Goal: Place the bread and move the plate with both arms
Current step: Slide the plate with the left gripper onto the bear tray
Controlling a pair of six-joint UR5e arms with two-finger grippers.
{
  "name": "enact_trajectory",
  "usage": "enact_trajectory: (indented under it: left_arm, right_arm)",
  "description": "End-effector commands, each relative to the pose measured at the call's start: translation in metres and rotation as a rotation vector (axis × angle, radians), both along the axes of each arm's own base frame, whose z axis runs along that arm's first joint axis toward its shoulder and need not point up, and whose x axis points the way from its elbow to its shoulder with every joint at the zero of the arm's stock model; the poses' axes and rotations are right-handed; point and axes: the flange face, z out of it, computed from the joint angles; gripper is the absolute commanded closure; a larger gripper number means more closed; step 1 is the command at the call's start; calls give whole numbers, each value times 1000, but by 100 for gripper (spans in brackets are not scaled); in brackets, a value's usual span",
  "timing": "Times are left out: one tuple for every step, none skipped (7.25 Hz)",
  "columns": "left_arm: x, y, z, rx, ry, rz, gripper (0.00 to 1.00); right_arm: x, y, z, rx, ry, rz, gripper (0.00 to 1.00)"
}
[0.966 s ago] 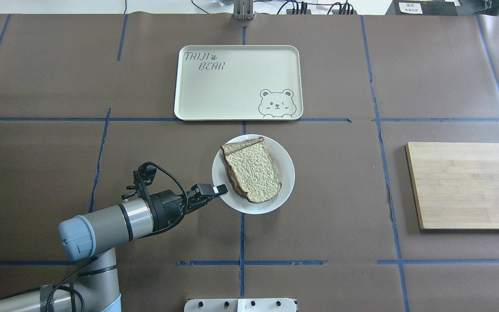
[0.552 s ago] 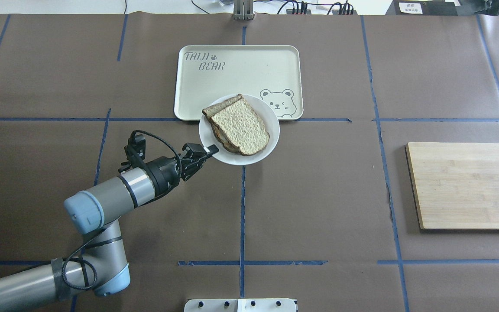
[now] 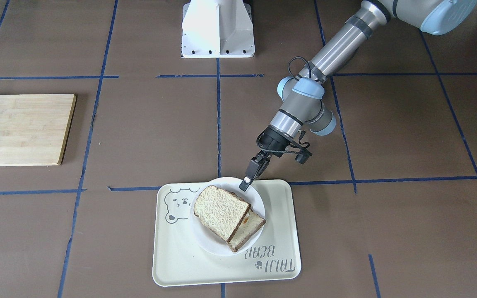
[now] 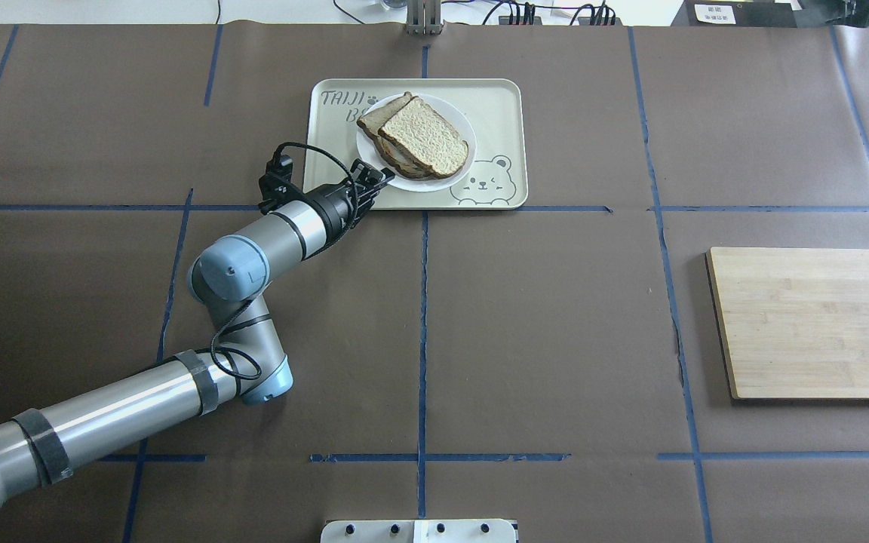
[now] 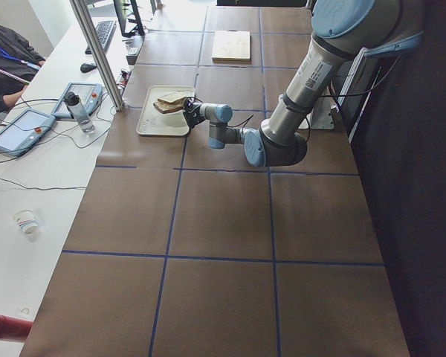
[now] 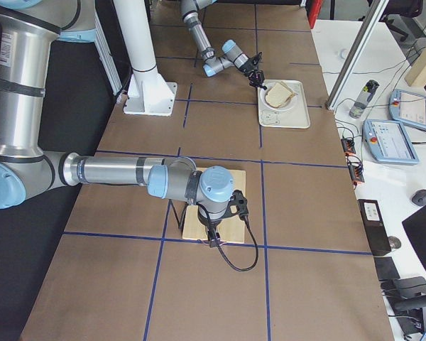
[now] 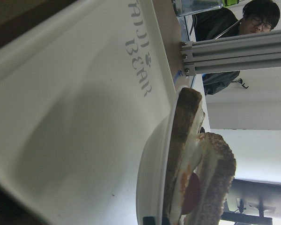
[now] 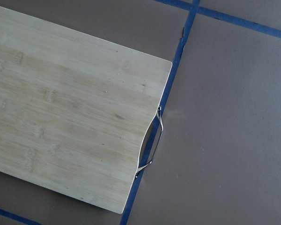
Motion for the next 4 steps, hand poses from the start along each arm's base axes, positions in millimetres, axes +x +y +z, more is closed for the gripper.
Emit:
enact_trajectory:
  left_arm:
    - [18,-12,-5,-17,-29,1,76]
    - [17,-13,-5,-11,-37,-2,1]
    - [9,-23,-8,-10,-44,-6,0]
    - [-8,-40,-15,-10,-62,61,0]
  right_arm:
    - [0,0,1,-3,0,0,0]
    - [0,0,1,-1,0,0,0]
    - [0,-1,0,0,0,0,0]
    - [0,-1,-2,4,-1,0,0]
